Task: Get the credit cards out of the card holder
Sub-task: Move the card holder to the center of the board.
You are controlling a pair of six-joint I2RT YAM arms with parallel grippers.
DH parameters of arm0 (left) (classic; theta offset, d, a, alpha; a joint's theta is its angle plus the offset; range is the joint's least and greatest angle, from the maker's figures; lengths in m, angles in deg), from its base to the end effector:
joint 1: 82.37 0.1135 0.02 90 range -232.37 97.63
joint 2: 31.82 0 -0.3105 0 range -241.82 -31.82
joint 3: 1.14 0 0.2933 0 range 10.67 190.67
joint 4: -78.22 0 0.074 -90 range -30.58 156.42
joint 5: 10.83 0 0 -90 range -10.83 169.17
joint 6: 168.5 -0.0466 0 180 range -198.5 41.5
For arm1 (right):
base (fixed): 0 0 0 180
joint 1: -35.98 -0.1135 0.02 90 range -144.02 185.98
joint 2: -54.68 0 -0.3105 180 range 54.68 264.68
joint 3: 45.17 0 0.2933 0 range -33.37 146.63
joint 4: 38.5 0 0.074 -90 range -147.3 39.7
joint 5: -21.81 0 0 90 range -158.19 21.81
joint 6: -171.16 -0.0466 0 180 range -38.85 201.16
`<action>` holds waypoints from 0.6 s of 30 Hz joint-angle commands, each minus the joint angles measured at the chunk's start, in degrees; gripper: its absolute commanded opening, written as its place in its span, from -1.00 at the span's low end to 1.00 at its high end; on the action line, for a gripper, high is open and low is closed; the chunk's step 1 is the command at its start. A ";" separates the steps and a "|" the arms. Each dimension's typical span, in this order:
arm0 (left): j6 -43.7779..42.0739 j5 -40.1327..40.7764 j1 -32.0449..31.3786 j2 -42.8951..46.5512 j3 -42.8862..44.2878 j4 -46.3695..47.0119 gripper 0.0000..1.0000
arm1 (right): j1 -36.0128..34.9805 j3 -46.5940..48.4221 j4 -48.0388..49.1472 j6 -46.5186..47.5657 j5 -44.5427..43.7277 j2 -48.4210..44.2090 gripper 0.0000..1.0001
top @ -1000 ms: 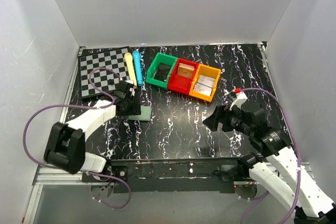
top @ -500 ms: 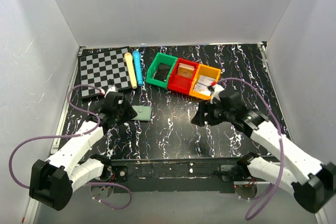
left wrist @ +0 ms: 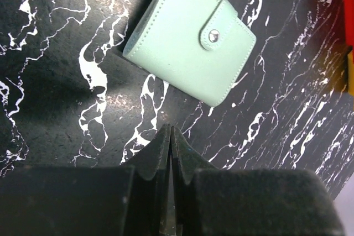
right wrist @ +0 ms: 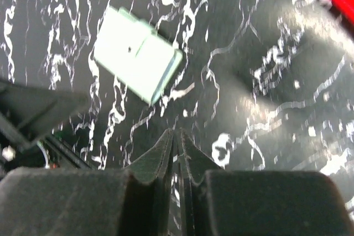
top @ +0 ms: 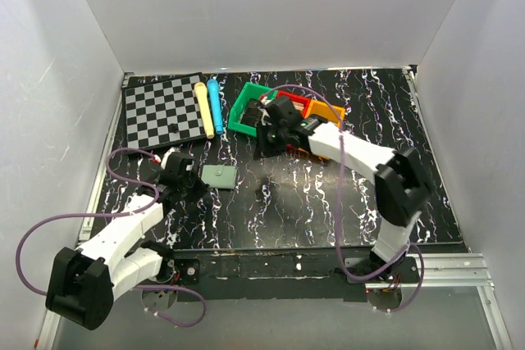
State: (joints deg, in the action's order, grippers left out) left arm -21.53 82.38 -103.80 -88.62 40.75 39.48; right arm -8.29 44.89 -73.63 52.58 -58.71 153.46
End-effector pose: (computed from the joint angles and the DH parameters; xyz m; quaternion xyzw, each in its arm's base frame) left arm 0.1916 -0.0724 0.2008 -0.2982 0.9018 -0.1764 0.2584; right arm 0.3124 0.3153 0.2928 -0.1572 0.9038 0.2931 0.2691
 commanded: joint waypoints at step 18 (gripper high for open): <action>-1.16 -6.72 6.05 -9.91 -4.07 6.11 -1.00 | -2.84 34.76 -8.39 -2.18 3.27 33.48 -0.20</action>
State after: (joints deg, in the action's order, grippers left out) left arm -21.93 77.26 -98.23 -97.36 36.32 43.43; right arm -10.92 74.79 -79.67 51.13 -57.49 184.28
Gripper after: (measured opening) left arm 0.009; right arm 0.383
